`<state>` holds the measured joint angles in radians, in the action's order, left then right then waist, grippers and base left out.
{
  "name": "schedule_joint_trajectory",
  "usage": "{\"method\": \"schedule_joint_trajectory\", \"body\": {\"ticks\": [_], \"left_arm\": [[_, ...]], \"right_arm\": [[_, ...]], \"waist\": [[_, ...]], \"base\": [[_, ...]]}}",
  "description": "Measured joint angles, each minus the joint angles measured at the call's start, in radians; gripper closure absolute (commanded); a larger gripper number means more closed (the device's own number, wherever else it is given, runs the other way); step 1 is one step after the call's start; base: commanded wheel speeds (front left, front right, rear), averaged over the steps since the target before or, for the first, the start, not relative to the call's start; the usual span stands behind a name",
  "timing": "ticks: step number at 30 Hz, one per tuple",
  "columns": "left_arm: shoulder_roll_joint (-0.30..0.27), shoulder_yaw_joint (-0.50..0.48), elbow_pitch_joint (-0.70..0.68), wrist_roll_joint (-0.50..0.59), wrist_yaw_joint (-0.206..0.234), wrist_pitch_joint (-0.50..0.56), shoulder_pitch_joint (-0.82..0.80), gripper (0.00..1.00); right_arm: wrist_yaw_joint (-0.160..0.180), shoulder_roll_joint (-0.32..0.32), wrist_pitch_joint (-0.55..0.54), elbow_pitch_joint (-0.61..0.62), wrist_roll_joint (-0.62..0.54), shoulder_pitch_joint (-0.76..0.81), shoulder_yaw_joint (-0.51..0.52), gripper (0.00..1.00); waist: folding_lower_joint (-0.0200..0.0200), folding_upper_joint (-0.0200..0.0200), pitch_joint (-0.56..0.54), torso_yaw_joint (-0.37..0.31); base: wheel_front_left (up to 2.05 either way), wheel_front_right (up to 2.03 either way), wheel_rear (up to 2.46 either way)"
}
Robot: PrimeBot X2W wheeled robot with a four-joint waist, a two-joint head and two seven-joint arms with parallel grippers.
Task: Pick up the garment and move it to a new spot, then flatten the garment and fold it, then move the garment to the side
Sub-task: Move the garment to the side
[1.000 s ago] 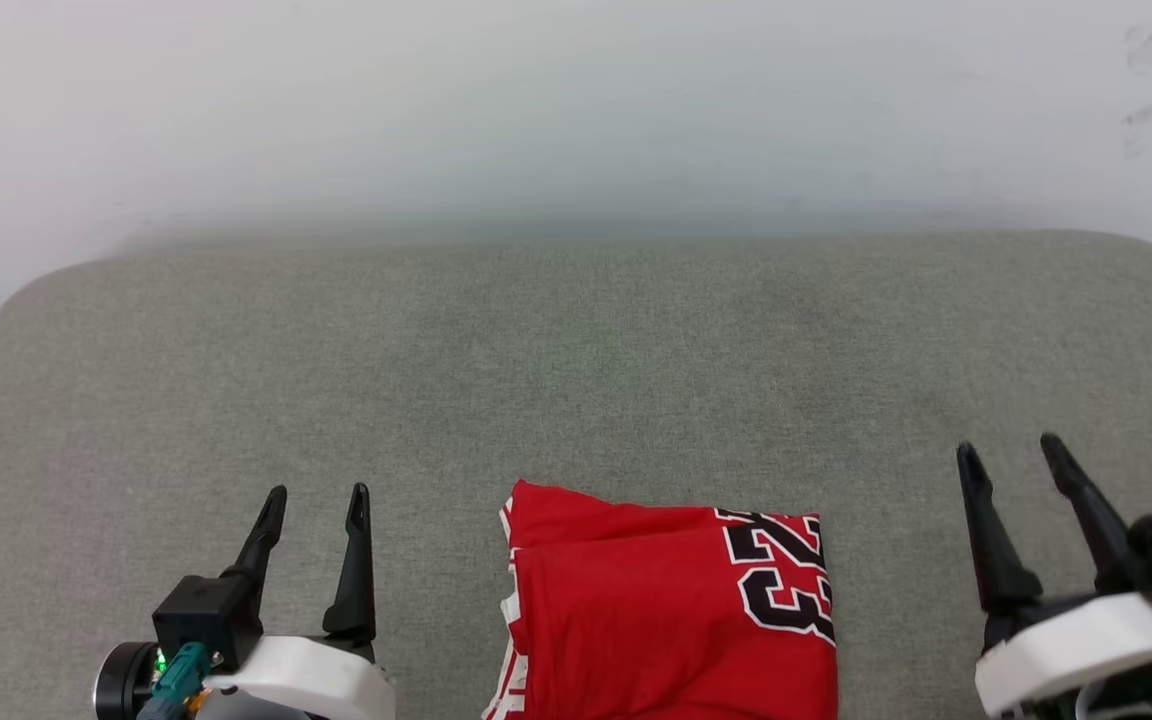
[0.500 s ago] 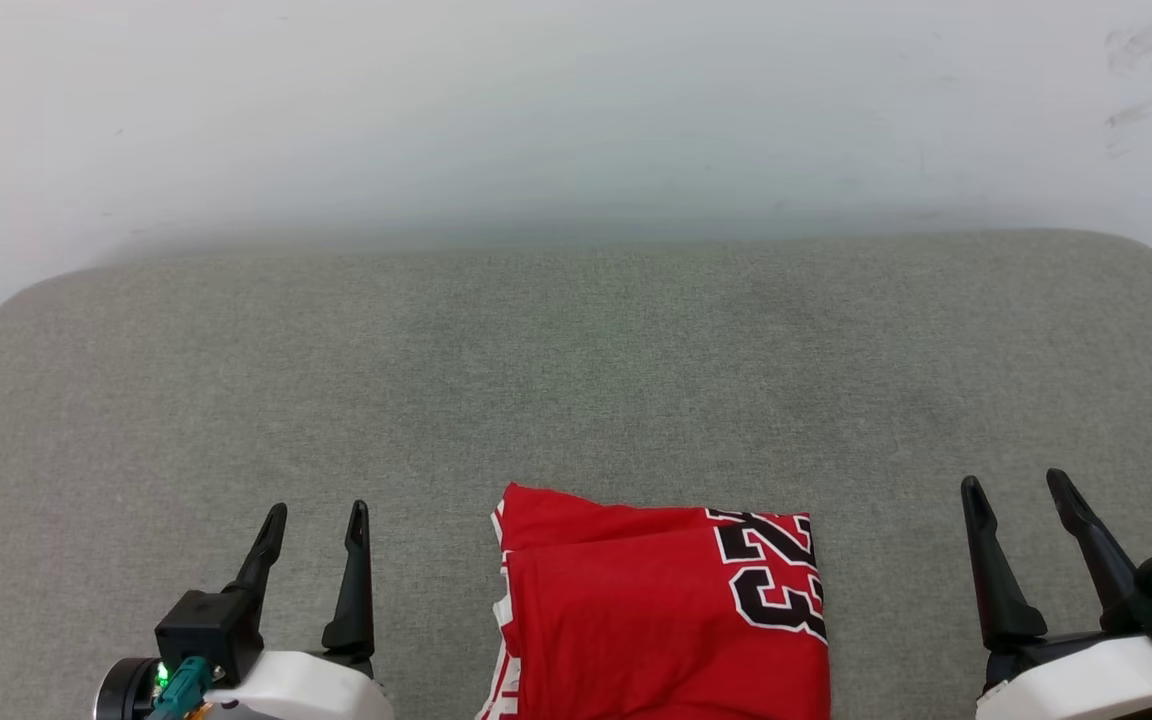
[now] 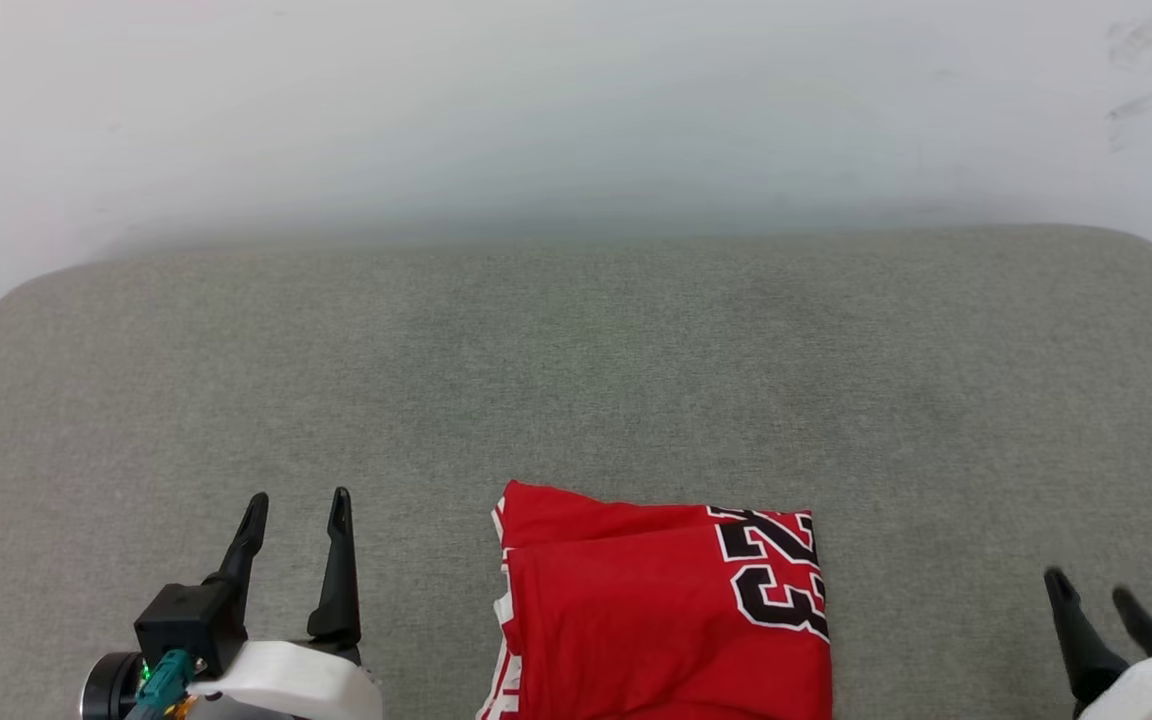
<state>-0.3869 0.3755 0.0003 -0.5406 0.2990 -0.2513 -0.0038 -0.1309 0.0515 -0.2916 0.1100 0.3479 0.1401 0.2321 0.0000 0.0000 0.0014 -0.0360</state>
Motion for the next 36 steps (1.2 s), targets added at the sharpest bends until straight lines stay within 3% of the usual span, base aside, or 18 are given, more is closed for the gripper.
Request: {"method": "schedule_joint_trajectory", "body": {"ticks": [7, 12, 20, 23, 24, 25, 26, 32, 36], "left_arm": [[0.015, -0.001, 0.001, 0.01, -0.011, -0.006, -0.028, 0.0], [0.029, 0.0, 0.003, 0.018, -0.02, -0.007, -0.057, 0.0], [0.043, -0.003, 0.015, 0.027, -0.041, -0.009, -0.099, 0.0], [0.045, -0.006, 0.019, 0.029, -0.044, -0.009, -0.104, 0.0], [0.046, -0.007, 0.021, 0.032, -0.044, -0.009, -0.104, 0.0], [0.046, -0.008, 0.023, 0.035, -0.045, -0.009, -0.105, 0.0], [0.047, -0.009, 0.024, 0.035, -0.046, -0.009, -0.105, 0.0], [0.049, -0.018, 0.031, 0.038, -0.048, -0.009, -0.104, 0.0], [0.048, -0.022, 0.027, 0.039, -0.044, -0.009, -0.095, 0.0]], "right_arm": [[0.0, 0.015, -0.284, -0.203, 0.192, -0.059, 0.117, 0.0], [0.0, 0.006, -0.463, -0.34, 0.358, -0.142, 0.141, 0.0], [-0.001, 0.003, -0.491, -0.509, 0.685, -0.253, -0.02, 0.0], [-0.001, 0.003, -0.473, -0.535, 0.743, -0.274, -0.083, 0.0], [-0.001, 0.005, -0.465, -0.541, 0.757, -0.281, -0.099, 0.07], [-0.001, 0.006, -0.456, -0.54, 0.759, -0.286, -0.115, 0.07], [-0.001, 0.005, -0.446, -0.541, 0.759, -0.29, -0.128, 1.0], [0.0, 0.031, -0.396, -0.512, 0.702, -0.297, -0.216, 1.0], [0.0, 0.088, -0.348, -0.46, 0.582, -0.297, -0.301, 1.0]], "waist": [[0.0, 0.0, 0.016, 0.032], [0.0, 0.0, 0.051, 0.074], [0.0001, 0.0, 0.115, 0.123], [0.0, 0.0, 0.132, 0.135], [0.0, 0.0, 0.135, 0.138], [0.0, 0.0, 0.138, 0.14], [0.0, 0.0, 0.139, 0.142], [0.0, 0.0, 0.123, 0.134], [0.0, 0.0, 0.101, 0.109]], "base": [[0.0, 0.0, 0.0], [0.0, 0.0, 0.0], [0.0, 0.0, 0.0], [0.0, 0.0, 0.0], [0.0, 0.0, 0.0], [0.0, 0.0, 0.0], [0.0, 0.0, 0.0], [0.0, 0.0, 0.0], [0.0, 0.0, 0.0]]}}
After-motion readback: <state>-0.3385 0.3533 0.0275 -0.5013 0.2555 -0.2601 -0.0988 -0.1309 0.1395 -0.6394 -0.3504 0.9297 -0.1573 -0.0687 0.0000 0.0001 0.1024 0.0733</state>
